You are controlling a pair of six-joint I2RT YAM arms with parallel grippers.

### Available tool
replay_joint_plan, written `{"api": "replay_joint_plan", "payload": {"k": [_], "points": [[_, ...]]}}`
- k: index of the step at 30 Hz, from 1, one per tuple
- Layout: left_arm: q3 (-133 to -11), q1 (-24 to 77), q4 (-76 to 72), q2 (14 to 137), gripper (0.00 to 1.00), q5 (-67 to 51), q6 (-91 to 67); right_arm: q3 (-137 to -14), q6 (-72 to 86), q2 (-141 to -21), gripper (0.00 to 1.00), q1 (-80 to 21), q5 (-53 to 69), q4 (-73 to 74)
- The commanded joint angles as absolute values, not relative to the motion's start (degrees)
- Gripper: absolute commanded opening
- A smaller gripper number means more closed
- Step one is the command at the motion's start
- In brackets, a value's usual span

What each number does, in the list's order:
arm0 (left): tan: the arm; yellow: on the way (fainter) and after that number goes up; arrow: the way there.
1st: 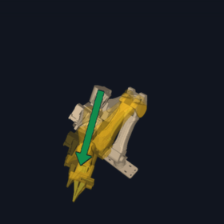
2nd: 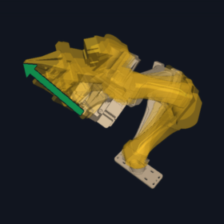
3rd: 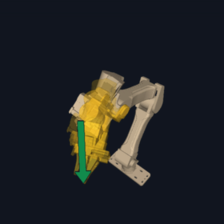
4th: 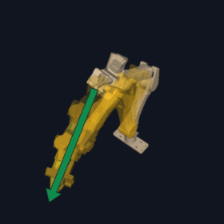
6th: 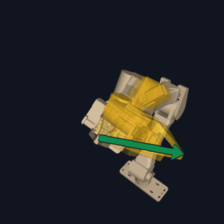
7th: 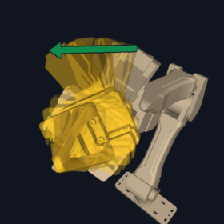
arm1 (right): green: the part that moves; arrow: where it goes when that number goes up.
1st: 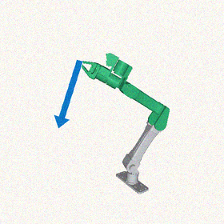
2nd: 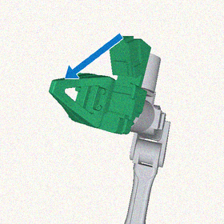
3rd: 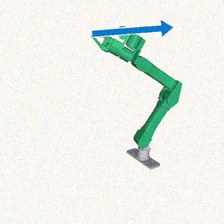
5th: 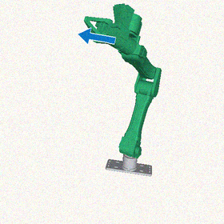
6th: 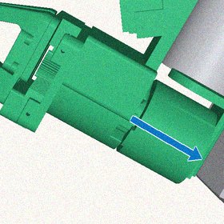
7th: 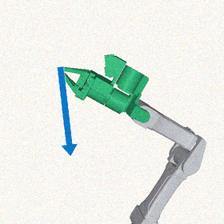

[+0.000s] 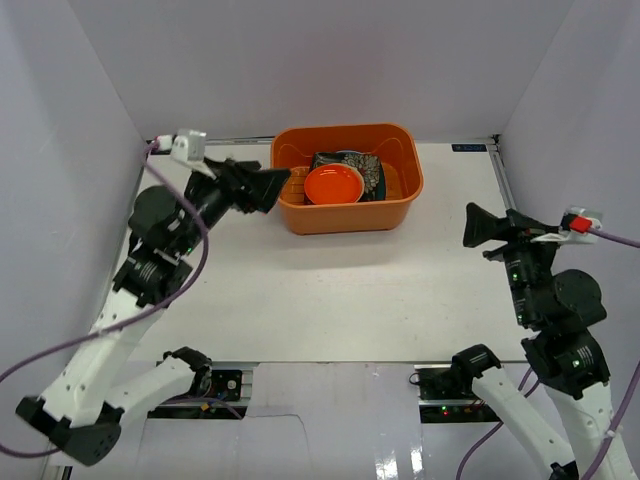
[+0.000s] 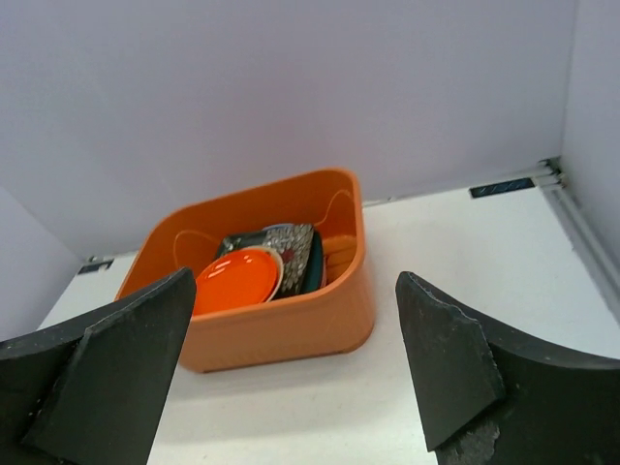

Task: Place the plates into the plastic bin on the countertop

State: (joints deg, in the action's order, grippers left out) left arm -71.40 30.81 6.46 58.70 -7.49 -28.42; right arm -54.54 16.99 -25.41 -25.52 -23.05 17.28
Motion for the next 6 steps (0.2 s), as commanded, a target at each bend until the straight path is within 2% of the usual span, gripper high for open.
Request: {"api": "replay_joint_plan", "payload": {"k": [1,3,6], "points": [[-61.7,30.3,10.0,49.1,0.98,-2.3,-25.8,-54.4,12.0,-22.2,0.9,-25.5,-29.4,14.7],[-56.5,30.3,10.7,45.2,0.98,-2.0,-25.8,-53.5,12.0,-21.0,0.9,-25.6,-30.1,14.1],[-54.9,30.3,14.6,40.7,0.98,-2.0,-26.5,-51.9,10.0,-19.0,0.9,-25.5,-28.3,10.7]]}}
